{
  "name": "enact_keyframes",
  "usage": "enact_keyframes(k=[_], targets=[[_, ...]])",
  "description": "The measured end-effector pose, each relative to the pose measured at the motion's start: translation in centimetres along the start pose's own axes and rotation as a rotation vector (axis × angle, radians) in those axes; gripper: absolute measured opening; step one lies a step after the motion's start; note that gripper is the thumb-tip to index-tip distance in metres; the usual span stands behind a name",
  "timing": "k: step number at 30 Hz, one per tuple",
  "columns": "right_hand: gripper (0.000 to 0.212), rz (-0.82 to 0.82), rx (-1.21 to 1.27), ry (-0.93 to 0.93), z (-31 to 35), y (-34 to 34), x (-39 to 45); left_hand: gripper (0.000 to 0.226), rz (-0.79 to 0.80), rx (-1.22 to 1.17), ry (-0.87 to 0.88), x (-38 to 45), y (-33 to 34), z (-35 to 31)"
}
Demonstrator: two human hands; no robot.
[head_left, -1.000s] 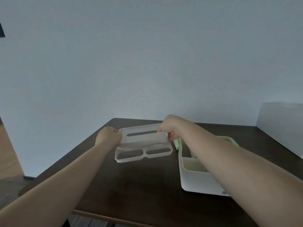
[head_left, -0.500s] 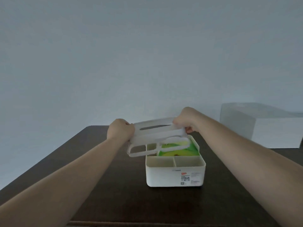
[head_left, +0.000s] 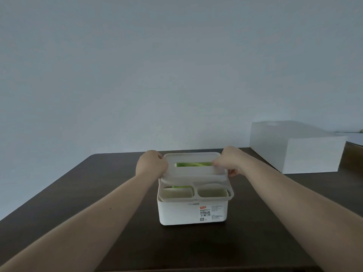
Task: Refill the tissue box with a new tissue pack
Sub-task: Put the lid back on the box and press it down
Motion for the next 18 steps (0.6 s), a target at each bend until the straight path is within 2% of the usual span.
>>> enact_keyframes(k=[5, 13, 18], targets=[[0.021, -0.015, 0.01, -0.01, -0.2, 0.8, 0.4, 0.014, -0.006, 0.06, -0.005, 0.3, 0.4, 0.9], [0.026, -0.001, -0.099, 0.058, -0.5, 1.4, 1.3, 0.023, 0.01, 0.117, 0.019, 0.7, 1.3, 1.4], [0.018, -0.057, -0.156, 0.038, -0.7, 1.9, 1.3, 0.024, 0.048, 0.156, -0.023, 0.9, 1.8, 1.5]])
Point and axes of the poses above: each hand's wrist, its own x-axis towards the middle knuckle, its own y-axis out of the palm, z = x × y, the point moved 3 cm from there along x, towards the middle knuckle, and after that the axes turned 1 degree about -y, right-handed, at the moved point
